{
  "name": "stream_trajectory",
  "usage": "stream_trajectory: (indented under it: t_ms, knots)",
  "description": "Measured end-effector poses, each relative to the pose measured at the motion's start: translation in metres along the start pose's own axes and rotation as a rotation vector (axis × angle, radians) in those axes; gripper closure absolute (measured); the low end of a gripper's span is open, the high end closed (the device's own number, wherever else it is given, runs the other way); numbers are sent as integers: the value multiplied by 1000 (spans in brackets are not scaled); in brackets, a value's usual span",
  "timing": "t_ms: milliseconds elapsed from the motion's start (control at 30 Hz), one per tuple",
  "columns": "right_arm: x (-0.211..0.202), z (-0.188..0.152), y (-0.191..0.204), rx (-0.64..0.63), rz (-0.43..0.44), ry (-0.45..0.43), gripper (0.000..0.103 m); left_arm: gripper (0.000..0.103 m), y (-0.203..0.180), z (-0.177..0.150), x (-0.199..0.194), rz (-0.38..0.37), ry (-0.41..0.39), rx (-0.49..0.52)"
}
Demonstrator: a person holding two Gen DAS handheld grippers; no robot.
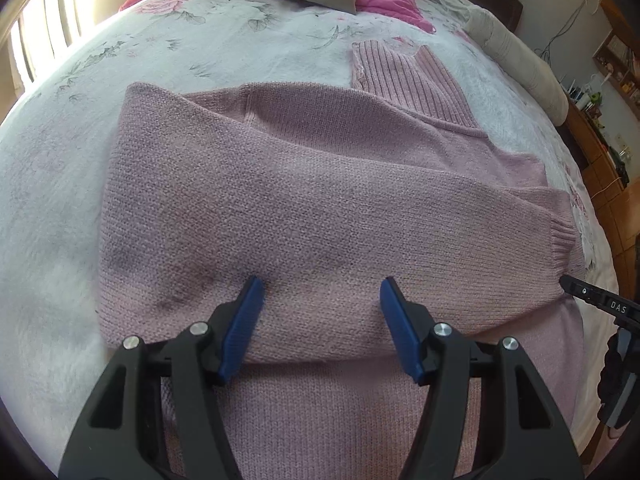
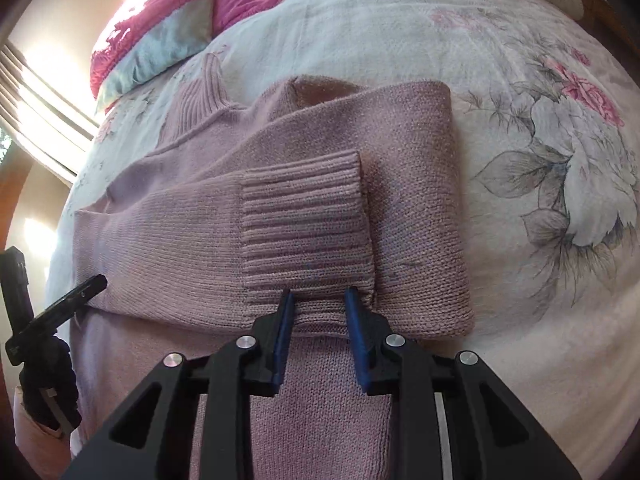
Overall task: Fold small clothes
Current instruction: 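Lay the cuff flat and open the right gripper, withdrawing it, then grasp the ribbed hem edge of the sweater with both grippers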
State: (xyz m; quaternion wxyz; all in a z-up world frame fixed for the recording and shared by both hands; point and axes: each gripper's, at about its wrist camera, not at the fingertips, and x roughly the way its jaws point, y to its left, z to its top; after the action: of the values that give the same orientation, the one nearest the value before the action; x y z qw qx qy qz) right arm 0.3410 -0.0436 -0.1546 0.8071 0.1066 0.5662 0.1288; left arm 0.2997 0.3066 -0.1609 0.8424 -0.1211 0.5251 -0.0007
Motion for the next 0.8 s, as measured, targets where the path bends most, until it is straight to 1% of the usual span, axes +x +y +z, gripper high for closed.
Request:
stream_trajectory:
  t_ms: [67,267,467,533,600,633,667,733,767,800]
  knots:
    - [2,0,-2,11,12,3,76,42,-2,0,2,14,0,14]
    - [4,0,4,-25,-37,11,77,42,-2,1,5,27,-3,9]
    - [5,1,6,-9,-50,19,77,42,-3,2,6,37,9,12]
    - [-1,2,10,-35,-57,17,76,42,-3,3,1,38,11,0]
    - [-20,-2,15,-62,-46,-23,69,43,-2,1,-14,33,2,-32]
    - [-34,-8,16,-76,-26,-52,62,43,0,-3,-24,24,-4,-45]
    - [-49,-17,16,-93,-7,-79,58,43,1,-8,-36,18,-9,-49]
    - [-75,-38,12,-117,4,-115,54,43,5,-25,-63,-12,-42,-32]
    - [-86,-52,9,-126,11,-122,52,43,8,-36,-75,-7,-44,-15]
    - [-95,-66,6,-136,18,-124,51,43,13,-49,-85,14,-41,-7]
